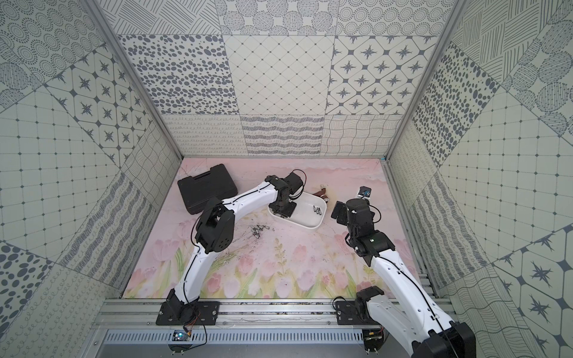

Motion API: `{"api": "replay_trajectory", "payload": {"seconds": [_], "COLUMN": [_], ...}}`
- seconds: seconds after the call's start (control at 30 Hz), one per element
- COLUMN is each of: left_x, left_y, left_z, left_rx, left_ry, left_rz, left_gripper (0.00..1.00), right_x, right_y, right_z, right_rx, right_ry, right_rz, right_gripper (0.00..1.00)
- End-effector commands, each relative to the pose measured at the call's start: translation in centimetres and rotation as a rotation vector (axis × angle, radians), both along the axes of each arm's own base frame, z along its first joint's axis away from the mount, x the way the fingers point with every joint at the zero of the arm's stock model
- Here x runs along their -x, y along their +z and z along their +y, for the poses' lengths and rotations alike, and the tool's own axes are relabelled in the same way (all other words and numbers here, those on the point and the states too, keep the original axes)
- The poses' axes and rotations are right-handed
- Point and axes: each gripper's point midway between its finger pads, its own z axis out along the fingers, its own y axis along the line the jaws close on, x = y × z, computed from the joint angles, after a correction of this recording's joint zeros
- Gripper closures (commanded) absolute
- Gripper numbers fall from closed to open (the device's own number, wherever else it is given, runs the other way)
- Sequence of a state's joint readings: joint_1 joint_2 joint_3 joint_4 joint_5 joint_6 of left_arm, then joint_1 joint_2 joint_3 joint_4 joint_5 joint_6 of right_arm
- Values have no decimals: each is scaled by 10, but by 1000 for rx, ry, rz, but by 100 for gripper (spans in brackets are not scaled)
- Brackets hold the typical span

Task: Put the bit on the desktop into the storage box
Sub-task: Place the screwdriver bit in the storage box.

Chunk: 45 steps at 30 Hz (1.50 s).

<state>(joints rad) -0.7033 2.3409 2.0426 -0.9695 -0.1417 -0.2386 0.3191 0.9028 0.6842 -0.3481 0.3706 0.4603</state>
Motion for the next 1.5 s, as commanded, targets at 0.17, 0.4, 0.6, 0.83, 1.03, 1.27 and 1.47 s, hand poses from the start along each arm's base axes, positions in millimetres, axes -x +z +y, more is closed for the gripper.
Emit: {"api": "replay_trajectory", "payload": {"seconds": [0.17, 0.4, 0.6, 0.83, 1.03, 1.27, 1.47], "left_x": [4, 12, 19, 31, 42, 54, 64], "left_y": [43, 76, 108, 151, 175, 190, 188], "left_z": [9, 28, 53, 88, 120, 148, 166], "left_rx": [9, -3, -6, 27, 21, 46, 79], "left_ry": [-3, 12, 70, 180, 284, 445, 632], "left_rz": [-52, -123, -232, -398, -503, -579, -532], "left_gripper": [54, 40, 15, 1, 1, 1, 1], "right_x": [-2, -4, -5, -6, -6, -6, -5], "right_y": [7, 9, 10, 9, 7, 7, 5], "right_z": [-2, -1, -2, -2, -2, -3, -3], "right_rx": [-4, 0, 4, 8, 9, 12, 14], "right_ry": [-9, -7, -8, -8, -10, -14, -14], "right_rz": [-30, -32, -32, -28, -22, -22, -18], "right_gripper": [3, 3, 3, 3, 3, 3, 3]}}
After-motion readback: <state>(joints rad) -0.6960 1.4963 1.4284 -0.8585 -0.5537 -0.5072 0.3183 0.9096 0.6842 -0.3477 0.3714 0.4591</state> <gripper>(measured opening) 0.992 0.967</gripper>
